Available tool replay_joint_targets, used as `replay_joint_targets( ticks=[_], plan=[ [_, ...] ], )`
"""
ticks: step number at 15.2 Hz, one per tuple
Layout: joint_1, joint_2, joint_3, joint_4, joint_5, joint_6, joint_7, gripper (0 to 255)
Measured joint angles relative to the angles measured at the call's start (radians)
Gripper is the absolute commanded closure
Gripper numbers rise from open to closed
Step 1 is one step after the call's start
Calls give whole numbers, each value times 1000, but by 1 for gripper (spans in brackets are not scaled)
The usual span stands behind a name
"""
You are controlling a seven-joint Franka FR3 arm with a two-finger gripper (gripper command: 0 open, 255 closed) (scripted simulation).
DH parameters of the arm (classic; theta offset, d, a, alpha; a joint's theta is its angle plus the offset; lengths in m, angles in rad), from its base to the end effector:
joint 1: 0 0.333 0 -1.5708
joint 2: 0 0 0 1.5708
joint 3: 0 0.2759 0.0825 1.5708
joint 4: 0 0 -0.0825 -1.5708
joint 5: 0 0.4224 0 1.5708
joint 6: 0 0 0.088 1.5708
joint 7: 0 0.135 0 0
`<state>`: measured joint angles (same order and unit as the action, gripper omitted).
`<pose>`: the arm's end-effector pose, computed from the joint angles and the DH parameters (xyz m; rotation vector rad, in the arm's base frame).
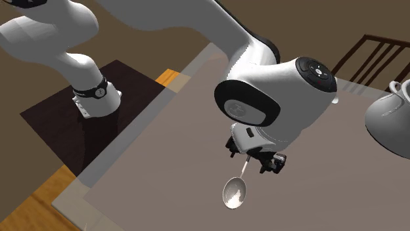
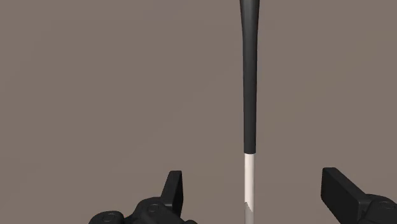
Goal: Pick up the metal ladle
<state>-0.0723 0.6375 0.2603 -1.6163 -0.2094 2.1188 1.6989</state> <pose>0.6749 0.1050 0.1694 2.2957 -1.9975 -0.0778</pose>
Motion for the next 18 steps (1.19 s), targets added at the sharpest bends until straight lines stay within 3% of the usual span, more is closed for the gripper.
replay_joint_targets(
  ticks=[4, 5, 18],
  plan=[
    [3, 27, -6, -4, -7, 31, 6, 0],
    [4, 30, -6, -7, -8, 36, 8, 255],
    [2, 18, -4, -2, -5, 20, 5, 255]
  ],
)
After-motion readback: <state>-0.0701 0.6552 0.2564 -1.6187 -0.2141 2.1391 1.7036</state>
